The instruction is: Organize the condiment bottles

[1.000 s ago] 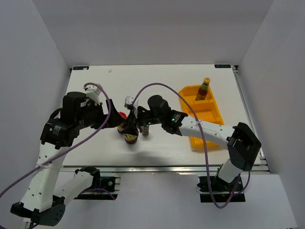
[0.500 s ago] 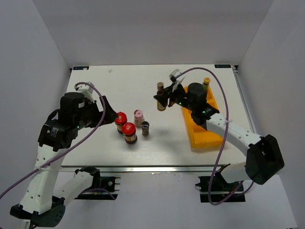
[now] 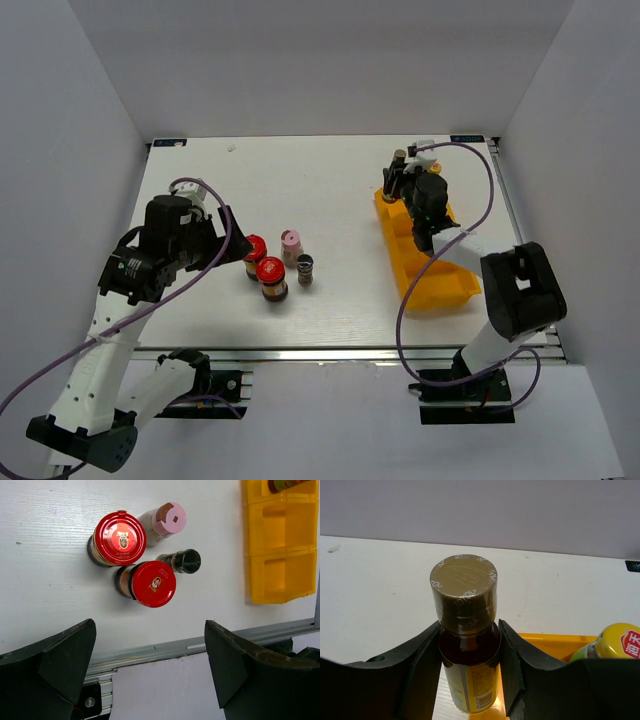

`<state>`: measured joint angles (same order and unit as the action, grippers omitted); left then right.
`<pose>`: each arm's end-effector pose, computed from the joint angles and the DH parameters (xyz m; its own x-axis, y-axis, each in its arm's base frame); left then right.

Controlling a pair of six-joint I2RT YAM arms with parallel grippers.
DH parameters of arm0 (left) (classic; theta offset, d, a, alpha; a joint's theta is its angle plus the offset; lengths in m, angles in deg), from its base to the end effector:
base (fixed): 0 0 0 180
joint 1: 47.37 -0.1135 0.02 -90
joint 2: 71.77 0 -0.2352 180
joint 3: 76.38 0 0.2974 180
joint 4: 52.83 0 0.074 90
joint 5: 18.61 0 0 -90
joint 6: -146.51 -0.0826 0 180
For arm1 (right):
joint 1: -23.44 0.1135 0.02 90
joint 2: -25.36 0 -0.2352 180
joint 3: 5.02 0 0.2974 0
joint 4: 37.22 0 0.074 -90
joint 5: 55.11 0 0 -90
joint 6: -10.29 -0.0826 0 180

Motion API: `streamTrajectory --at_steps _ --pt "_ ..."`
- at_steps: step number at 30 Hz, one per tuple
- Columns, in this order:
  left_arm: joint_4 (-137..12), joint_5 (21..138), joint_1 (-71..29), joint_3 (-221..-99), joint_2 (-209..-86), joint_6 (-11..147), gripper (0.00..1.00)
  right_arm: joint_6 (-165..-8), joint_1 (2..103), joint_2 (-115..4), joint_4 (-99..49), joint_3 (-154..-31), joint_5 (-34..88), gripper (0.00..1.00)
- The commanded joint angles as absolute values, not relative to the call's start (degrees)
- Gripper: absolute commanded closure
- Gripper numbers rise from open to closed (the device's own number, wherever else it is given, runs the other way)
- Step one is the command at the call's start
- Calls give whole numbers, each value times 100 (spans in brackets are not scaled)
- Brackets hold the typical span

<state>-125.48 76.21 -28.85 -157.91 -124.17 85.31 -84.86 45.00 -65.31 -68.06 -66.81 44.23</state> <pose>0.2345 -0.0859 0.3370 -0.7525 -0.2542 -0.6076 0.0134 0.9164 -0.4000 0.4128 0.1487 0.2104 0.0127 0.1002 -0.9949 -0.2138 0.9722 0.0952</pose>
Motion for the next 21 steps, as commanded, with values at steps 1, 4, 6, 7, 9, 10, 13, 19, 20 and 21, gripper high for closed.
streamTrajectory --at_steps 1,4,6,7,9,10,13,19,20,21 --pt "-12406 7482 -2865 -15763 -12337 8596 2 -8296 4463 -6902 -8103 -6974 4956 96" --pt "-12432 7420 -2865 -15754 -12293 8622 2 -8586 4296 -7219 -8339 -7018 4825 96" --pt "-12476 7394 -2865 -15754 -12275 8648 2 -8665 4190 -7448 -8525 -7009 4790 96" --pt "-12485 7385 -2865 -15745 -12257 8648 2 -8674 4138 -7561 -8691 -7009 4720 96" --pt "-12485 7367 -2865 -15745 -12240 8657 2 -8665 4102 -7633 -8710 -7036 4737 96" --pt "-12485 7367 -2856 -15745 -12231 8657 2 -8648 4093 -7659 -8710 -7053 4720 96" --pt "-12459 7350 -2865 -15728 -12205 8657 2 -8604 4076 -7729 -8684 -7053 4789 96" --pt "-12467 7315 -2865 -15719 -12240 8657 2 -8735 4067 -7932 -8622 -7010 4868 94" --pt "-12493 7254 -2856 -15754 -12248 8683 2 -8736 4067 -7984 -8614 -7027 4973 93" --pt "-12528 7227 -2865 -15771 -12257 8710 2 -8753 4067 -8002 -8570 -7027 5079 93"
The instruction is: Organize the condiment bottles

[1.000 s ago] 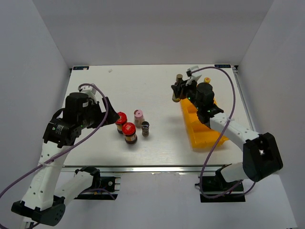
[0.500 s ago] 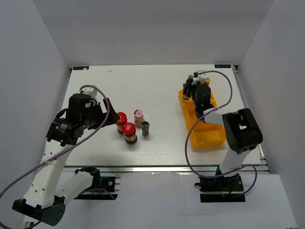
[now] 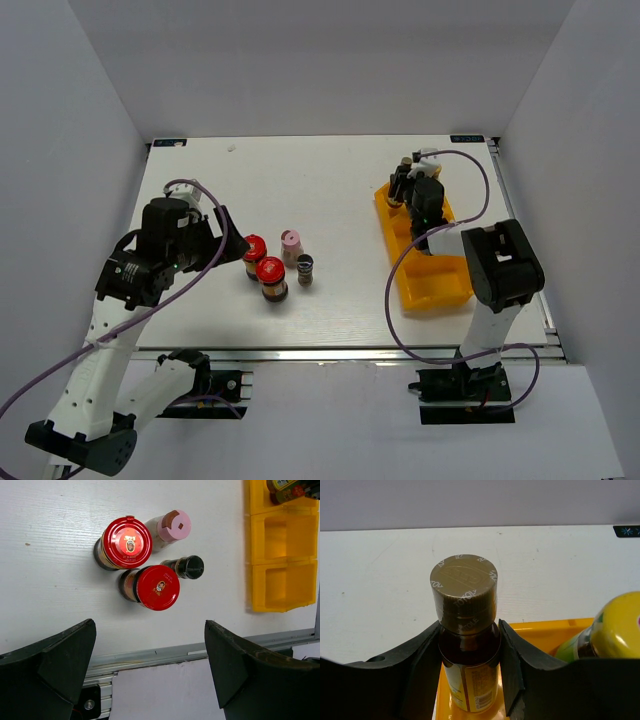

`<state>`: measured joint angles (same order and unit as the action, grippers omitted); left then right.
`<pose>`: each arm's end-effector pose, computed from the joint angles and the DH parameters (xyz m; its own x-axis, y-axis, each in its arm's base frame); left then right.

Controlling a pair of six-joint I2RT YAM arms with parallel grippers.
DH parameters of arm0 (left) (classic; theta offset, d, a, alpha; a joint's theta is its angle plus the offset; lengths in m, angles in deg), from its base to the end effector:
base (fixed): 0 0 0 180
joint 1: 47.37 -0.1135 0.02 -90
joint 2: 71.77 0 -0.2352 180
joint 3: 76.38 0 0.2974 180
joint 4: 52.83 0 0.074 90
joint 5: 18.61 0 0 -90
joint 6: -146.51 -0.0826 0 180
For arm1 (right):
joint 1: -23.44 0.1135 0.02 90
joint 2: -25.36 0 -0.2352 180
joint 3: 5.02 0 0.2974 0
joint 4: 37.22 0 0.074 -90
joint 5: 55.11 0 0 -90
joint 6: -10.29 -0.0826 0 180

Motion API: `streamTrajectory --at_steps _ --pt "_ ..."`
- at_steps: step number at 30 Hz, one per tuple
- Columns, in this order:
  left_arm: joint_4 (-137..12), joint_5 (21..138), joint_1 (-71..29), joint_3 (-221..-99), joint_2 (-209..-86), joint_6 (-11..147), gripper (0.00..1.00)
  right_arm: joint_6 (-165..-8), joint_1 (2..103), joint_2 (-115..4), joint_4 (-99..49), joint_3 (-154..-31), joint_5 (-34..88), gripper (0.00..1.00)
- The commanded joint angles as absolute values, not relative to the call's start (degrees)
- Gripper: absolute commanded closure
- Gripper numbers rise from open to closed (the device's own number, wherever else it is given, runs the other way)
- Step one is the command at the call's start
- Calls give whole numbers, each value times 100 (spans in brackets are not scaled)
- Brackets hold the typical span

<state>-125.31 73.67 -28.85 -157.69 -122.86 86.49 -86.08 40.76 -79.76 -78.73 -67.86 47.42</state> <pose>0.2314 -0.0810 0.3409 -0.7249 -0.2837 -0.6277 -0.0195 0.9193 -0.3930 0.4407 0.1186 0.1384 -0.0220 0.1066 -0.9941 -0.0816 0.9908 0.1080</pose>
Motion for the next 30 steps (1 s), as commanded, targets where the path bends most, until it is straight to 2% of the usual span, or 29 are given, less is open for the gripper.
streamTrajectory --at_steps 1,19,26,27,30 --pt "-12546 7227 -2865 -15806 -12240 8719 2 -8805 4058 -8011 -8492 -7044 5149 93" --pt "-12661 6954 -2865 -15991 -12178 8719 2 -8920 4049 -8204 -8227 -6930 5572 84" --pt "-12687 6937 -2865 -16018 -12187 8719 2 -8929 4049 -8222 -8297 -6816 5581 74" --pt "-12696 6928 -2865 -16026 -12187 8727 2 -8946 4041 -8222 -8289 -6816 5572 67" --pt "-12731 6902 -2865 -16053 -12178 8736 2 -8955 4041 -8222 -8297 -6790 5484 62"
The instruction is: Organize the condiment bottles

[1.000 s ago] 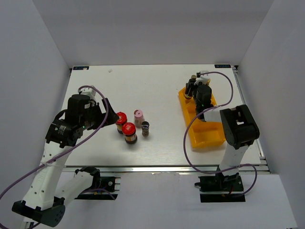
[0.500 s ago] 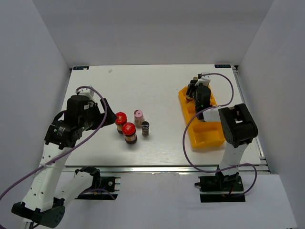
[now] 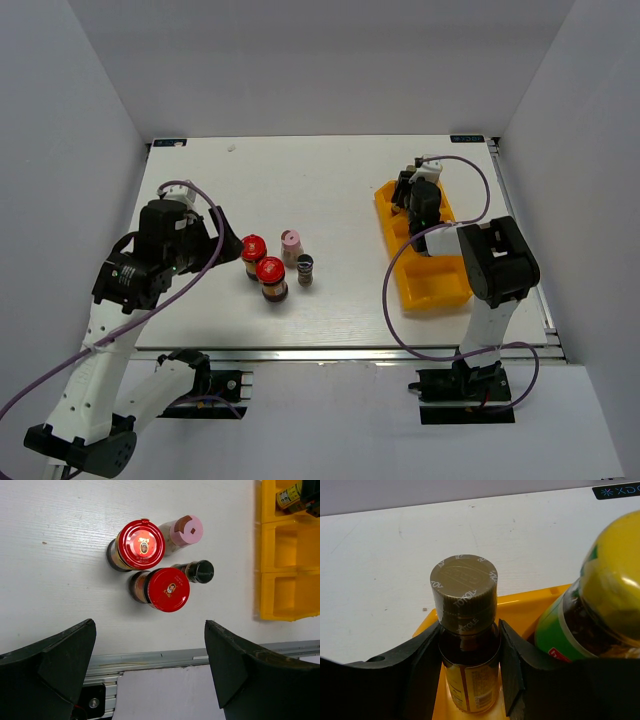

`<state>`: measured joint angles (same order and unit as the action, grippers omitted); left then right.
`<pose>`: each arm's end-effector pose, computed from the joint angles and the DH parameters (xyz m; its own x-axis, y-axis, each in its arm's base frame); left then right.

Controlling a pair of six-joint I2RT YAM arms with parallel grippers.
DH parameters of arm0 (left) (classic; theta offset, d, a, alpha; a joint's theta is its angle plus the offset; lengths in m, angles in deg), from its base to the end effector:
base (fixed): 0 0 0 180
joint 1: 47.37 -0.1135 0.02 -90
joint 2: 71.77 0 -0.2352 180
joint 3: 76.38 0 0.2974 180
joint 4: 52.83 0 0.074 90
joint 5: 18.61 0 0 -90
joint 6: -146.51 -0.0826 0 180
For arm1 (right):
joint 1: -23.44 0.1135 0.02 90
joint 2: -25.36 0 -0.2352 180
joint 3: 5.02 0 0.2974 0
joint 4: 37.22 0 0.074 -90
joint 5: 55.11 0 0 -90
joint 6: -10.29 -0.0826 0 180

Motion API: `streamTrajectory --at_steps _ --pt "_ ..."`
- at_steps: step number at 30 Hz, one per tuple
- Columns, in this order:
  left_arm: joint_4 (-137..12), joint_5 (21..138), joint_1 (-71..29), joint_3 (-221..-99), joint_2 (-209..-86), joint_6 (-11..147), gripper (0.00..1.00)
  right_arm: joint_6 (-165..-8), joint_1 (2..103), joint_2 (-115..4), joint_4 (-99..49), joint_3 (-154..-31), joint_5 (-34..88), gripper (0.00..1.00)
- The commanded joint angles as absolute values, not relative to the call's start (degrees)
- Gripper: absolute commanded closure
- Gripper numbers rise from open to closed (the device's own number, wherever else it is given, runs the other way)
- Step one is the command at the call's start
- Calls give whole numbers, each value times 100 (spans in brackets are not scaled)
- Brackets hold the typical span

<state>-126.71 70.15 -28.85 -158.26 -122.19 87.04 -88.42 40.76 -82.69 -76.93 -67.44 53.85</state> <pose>0.2276 -0.0744 0.3444 -0.7046 -0.2996 -0.6433 -0.0644 0.9298 -0.3624 0.4396 0.1090 0.1088 -0.0932 0.1209 -0.9883 0.0416 0.9922 0.1175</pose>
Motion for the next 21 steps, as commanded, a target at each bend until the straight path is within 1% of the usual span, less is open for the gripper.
streamTrajectory --at_steps 1,2,3,5,6,8,11,21 --pt "-12740 6893 -2856 -16061 -12170 8736 2 -8999 4041 -8222 -8297 -6772 5493 60" --pt "-12740 6875 -2865 -16070 -12161 8736 2 -9017 4049 -8222 -8297 -6763 5493 58" --pt "-12748 6875 -2865 -16070 -12161 8736 2 -9043 4049 -8213 -8306 -6746 5501 54" --pt "-12766 6849 -2865 -16079 -12161 8736 2 -9070 4049 -8204 -8350 -6693 5510 50" --pt "-12775 6849 -2865 -16088 -12161 8736 2 -9078 4041 -8187 -8350 -6676 5502 45" --pt "-12775 6840 -2865 -16097 -12152 8736 2 -9078 4049 -8152 -8350 -6649 5440 40" --pt "-12775 6831 -2865 -16079 -12152 8736 2 -9070 4041 -8108 -8350 -6614 5379 37" --pt "-12775 6849 -2865 -16079 -12152 8728 2 -8929 4049 -7800 -8403 -6491 5220 32"
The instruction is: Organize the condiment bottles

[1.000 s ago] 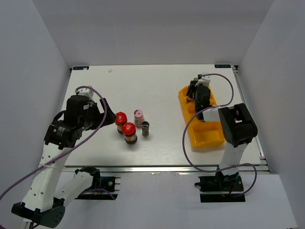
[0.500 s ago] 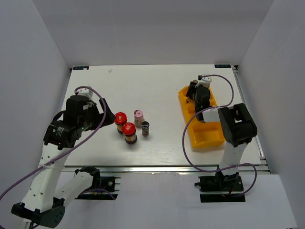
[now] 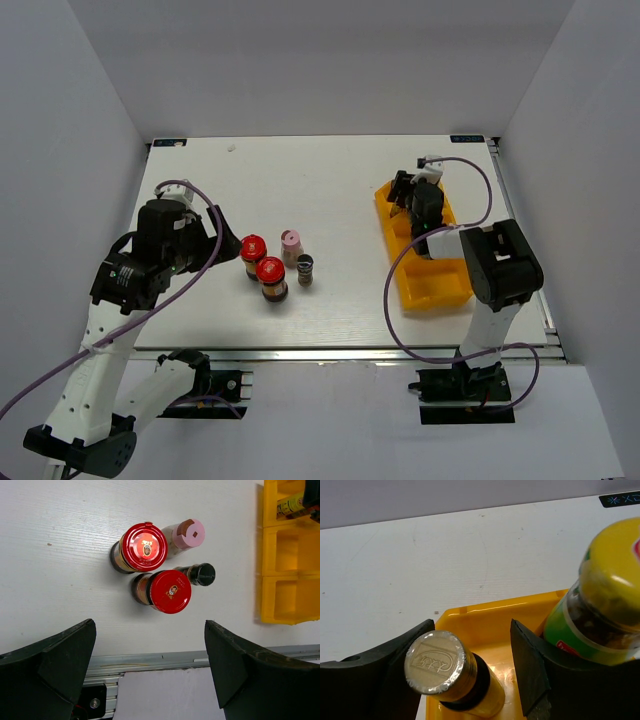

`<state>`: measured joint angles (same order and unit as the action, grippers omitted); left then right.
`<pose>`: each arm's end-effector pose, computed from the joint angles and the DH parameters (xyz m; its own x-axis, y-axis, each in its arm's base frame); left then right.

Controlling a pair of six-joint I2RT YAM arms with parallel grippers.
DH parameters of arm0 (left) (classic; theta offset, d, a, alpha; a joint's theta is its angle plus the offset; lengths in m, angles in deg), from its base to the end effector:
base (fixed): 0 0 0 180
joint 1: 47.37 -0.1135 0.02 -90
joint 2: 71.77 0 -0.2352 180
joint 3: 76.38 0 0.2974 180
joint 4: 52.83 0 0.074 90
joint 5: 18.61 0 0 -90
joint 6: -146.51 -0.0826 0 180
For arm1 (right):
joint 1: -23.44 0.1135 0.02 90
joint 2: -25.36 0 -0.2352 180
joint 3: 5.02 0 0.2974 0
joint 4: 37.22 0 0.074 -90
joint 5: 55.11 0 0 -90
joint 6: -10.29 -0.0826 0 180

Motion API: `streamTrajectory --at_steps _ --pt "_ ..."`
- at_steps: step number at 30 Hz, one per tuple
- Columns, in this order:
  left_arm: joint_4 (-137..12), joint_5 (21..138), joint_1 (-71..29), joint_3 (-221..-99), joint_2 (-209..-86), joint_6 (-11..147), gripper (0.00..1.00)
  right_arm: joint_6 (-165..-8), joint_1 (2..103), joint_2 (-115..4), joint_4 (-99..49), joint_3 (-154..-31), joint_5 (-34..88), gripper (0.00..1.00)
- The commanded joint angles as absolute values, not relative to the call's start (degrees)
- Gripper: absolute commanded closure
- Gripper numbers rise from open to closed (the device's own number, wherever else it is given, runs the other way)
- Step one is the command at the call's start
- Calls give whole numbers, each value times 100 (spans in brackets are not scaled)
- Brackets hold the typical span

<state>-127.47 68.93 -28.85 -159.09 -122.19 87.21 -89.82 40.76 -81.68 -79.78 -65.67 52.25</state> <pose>0.2261 -0.0720 0.3482 -0.6959 -0.3048 -0.6502 -0.0791 0.9325 -0.3525 0.4336 0.1094 0.1128 -0.0628 0.1559 -0.9858 0.0113 0.9878 0.1555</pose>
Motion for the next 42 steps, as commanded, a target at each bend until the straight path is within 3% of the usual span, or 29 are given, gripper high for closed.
streamTrajectory --at_steps 1,17,22,28,33,42 --pt "-12775 6849 -2865 -16079 -12152 8728 2 -8912 4058 -7722 -8403 -6491 5194 32" --pt "-12222 6841 -2865 -15350 -12108 8859 2 -8464 4084 -6764 -7893 -6746 4501 26" --pt "-11730 6498 -2865 -14920 -12090 9097 2 -8551 4146 -5964 -7183 -6755 3684 10" --pt "-11246 6304 -2865 -14638 -12099 9228 2 -8411 4321 -5251 -5251 -7254 1666 11" --pt "-11123 6128 -2865 -14454 -12231 9307 2 -7831 4961 -5146 -2798 -7809 678 11" --pt "-10886 6207 -2865 -14322 -12398 9413 2 -8152 6835 -5557 -1732 -8037 2519 11"
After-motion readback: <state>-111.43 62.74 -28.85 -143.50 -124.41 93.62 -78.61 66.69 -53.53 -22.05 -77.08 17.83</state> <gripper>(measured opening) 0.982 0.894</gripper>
